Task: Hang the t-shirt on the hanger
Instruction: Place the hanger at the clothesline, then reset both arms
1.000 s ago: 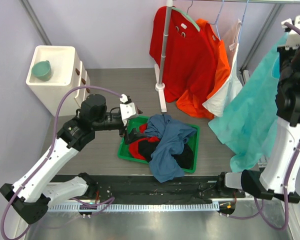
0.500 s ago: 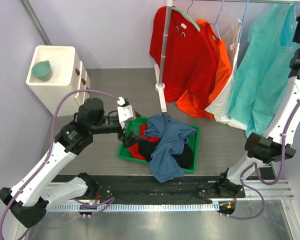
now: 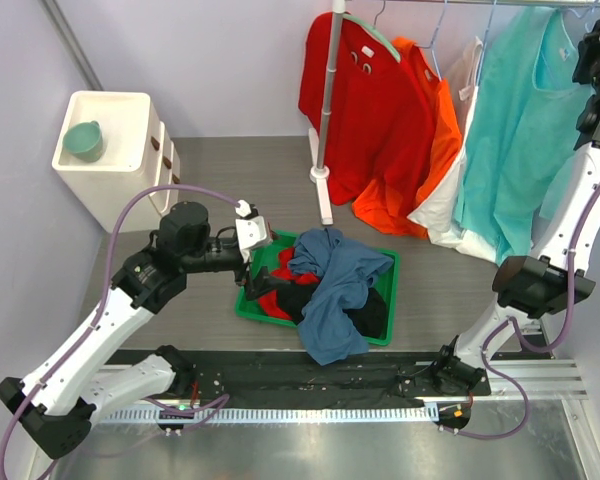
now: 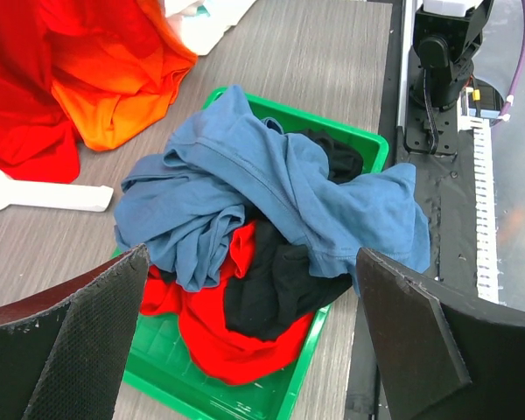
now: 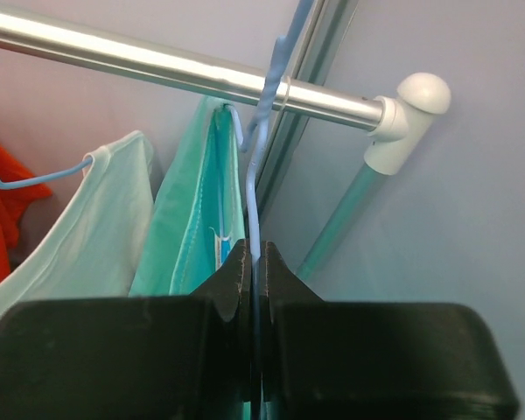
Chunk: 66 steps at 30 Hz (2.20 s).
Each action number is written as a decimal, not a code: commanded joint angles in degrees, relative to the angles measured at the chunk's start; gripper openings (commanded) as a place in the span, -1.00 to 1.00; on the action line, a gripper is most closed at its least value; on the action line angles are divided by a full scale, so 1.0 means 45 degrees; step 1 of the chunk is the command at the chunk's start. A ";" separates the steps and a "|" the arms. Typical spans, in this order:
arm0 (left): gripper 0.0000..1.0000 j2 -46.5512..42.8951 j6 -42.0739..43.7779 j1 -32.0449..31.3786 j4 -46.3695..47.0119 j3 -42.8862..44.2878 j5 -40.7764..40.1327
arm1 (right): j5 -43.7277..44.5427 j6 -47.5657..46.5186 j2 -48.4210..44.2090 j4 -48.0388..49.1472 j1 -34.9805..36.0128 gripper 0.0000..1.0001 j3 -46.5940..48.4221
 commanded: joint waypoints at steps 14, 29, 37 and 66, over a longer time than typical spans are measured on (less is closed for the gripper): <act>1.00 0.0055 -0.0013 0.0031 0.0188 -0.0053 -0.0242 | -0.0246 -0.1325 0.1773 0.1245 -0.0001 -0.98 0.0709; 1.00 -0.0120 -0.0482 0.0031 -0.0398 -0.0111 -0.0944 | -0.0656 -0.1325 -0.1579 -0.0257 -0.0021 0.92 -0.3346; 0.99 -0.0472 -0.0970 0.0031 -0.0496 -0.0444 -0.1121 | -0.1594 -0.1304 -0.6793 -0.1973 -0.0040 0.98 -0.8486; 1.00 0.0564 -0.4431 0.5851 -0.6354 0.1178 -0.6510 | -0.1380 -0.3434 -1.1895 -0.7486 0.5702 0.99 -1.5970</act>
